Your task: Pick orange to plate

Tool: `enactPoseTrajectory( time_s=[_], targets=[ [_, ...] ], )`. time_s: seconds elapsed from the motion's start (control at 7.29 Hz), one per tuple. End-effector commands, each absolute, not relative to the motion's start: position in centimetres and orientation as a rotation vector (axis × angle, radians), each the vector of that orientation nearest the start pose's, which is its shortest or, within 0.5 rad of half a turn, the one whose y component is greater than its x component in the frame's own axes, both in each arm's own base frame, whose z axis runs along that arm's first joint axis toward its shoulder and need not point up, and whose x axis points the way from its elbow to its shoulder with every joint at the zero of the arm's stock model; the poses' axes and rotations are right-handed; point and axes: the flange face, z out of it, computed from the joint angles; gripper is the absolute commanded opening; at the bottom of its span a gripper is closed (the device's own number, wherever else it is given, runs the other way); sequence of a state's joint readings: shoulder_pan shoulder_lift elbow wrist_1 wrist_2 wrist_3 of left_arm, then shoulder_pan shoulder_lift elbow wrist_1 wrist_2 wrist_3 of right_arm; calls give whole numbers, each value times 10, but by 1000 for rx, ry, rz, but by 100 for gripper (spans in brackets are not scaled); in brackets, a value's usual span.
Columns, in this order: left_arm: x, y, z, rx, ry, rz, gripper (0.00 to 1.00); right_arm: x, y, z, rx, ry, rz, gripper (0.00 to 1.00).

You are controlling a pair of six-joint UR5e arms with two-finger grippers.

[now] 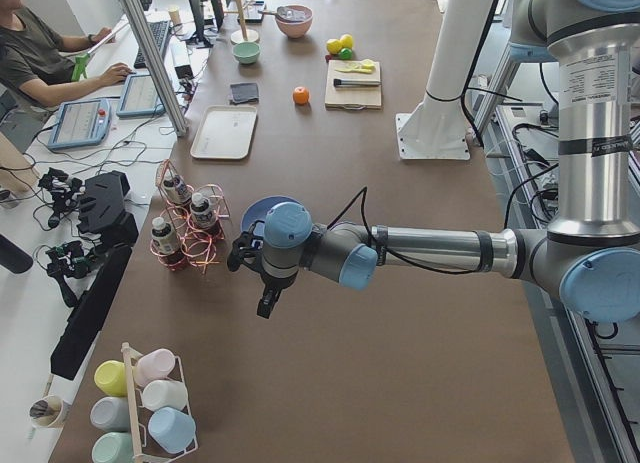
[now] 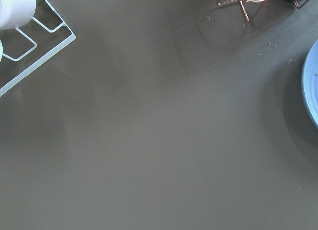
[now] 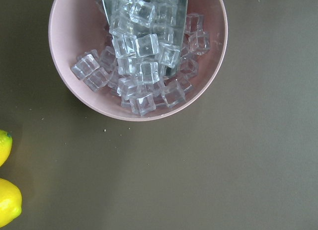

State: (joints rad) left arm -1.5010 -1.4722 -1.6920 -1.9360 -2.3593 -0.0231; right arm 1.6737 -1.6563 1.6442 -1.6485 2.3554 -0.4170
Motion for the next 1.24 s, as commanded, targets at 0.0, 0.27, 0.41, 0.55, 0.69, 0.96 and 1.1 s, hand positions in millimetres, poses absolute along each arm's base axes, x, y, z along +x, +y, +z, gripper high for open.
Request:
enactPoseTrajectory(
  time_s=[0.0, 0.27, 0.41, 0.55, 0.69, 0.96, 1.1],
  targets=[
    [-17, -477, 592, 357, 805, 230, 98, 108, -428, 681, 97, -784, -254, 100],
    [20, -471, 587, 329, 845, 307, 98, 107, -426, 685, 87, -787, -248, 100],
    [23, -470, 586, 315, 851, 288, 98, 108, -427, 687, 83, -785, -247, 100],
    [23, -470, 585, 321, 850, 291, 97, 108, -427, 692, 76, -789, -245, 100],
    [23, -470, 587, 333, 851, 295, 97, 108, -428, 689, 80, -787, -246, 100],
    [23, -470, 585, 333, 855, 293, 97, 107, -427, 688, 85, -796, -247, 100],
    [25, -468, 588, 314, 886, 294, 97, 108, -426, 688, 86, -794, -247, 100]
  ],
)
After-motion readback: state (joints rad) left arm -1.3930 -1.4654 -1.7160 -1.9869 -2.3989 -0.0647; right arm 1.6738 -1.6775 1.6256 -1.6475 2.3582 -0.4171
